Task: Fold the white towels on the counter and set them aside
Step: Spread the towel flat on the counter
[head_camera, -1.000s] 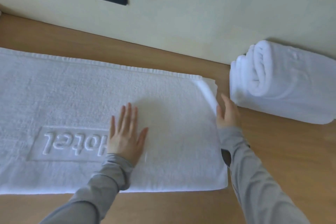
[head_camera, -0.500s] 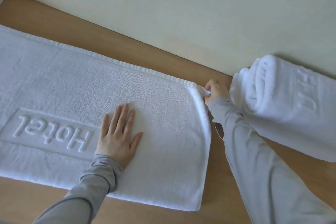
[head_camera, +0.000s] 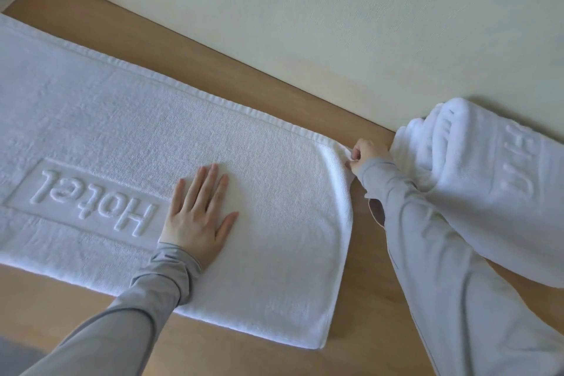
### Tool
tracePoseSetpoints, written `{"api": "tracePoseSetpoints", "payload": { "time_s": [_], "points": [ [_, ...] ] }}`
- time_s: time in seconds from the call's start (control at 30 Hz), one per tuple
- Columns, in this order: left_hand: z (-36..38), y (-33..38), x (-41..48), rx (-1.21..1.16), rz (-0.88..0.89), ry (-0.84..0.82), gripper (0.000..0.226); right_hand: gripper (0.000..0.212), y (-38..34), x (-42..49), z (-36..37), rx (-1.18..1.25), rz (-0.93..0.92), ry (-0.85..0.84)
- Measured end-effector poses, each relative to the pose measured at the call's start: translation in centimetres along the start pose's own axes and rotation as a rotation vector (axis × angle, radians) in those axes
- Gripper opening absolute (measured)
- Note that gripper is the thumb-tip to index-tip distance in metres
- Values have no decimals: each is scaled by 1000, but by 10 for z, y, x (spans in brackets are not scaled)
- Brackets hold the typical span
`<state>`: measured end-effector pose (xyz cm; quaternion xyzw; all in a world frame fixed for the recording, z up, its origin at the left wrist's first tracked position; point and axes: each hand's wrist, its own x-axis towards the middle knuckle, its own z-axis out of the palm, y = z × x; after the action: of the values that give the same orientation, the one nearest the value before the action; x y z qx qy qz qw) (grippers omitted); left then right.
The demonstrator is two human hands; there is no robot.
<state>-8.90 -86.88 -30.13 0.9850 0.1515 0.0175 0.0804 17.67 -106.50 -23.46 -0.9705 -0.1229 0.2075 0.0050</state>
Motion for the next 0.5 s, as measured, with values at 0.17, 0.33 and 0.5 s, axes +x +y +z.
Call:
{"api": "tracePoseSetpoints", "payload": {
  "time_s": [0.17, 0.33, 0.5],
  "points": [
    [1, -1, 0, 1, 4, 10, 65, 23, 4, -2, -2, -225, -82, 192],
    [2, -1, -1, 0, 1, 13, 65, 36, -10, -22, 14, -192, -167, 354],
    [0, -1, 0, -1, 5, 17, 65, 47, -73, -74, 72, -36, -748, 272]
  ]
}}
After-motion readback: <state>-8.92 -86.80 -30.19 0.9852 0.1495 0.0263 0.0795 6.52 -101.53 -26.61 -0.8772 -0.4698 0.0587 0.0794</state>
